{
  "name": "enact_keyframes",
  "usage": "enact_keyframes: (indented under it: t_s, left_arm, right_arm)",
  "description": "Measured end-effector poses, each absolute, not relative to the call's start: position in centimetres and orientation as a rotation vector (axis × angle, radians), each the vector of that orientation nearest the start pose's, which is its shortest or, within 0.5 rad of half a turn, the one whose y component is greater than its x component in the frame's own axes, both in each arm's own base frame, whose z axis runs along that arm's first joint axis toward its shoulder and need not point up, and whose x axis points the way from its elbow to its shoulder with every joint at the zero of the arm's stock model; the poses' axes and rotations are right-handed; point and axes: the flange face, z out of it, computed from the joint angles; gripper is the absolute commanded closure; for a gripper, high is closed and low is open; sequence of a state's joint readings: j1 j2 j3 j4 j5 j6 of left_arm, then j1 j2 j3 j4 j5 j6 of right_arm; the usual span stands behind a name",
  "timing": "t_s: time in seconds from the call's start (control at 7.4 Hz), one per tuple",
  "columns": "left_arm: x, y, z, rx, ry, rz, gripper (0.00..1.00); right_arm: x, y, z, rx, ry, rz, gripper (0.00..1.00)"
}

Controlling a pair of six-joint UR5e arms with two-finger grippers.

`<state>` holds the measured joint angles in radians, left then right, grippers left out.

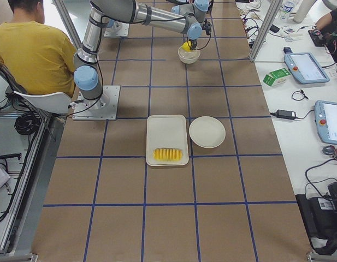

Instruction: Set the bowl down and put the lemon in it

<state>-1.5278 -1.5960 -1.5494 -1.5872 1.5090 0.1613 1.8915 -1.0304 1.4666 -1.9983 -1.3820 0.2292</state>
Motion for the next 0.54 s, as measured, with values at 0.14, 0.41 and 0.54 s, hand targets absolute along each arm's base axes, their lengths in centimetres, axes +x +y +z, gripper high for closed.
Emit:
enact_keyframes:
  t_s: [0.14,0.41,0.54]
  left_arm:
    - [-11.8,-50.7,48.8,0.188,3.201,0.021,0.00]
    - [-11.6,-50.6,49.1,0.180,3.203,0.017,0.00]
    - [-11.6,-50.6,49.2,0.180,3.202,0.016,0.00]
  right_arm:
    - [35.3,-58.9,25.7,-0.137,2.989,0.091,1.00]
    - [34.7,-58.6,24.1,-0.136,3.041,0.111,1.00]
    - [34.6,-58.4,23.1,-0.134,3.047,0.132,0.97]
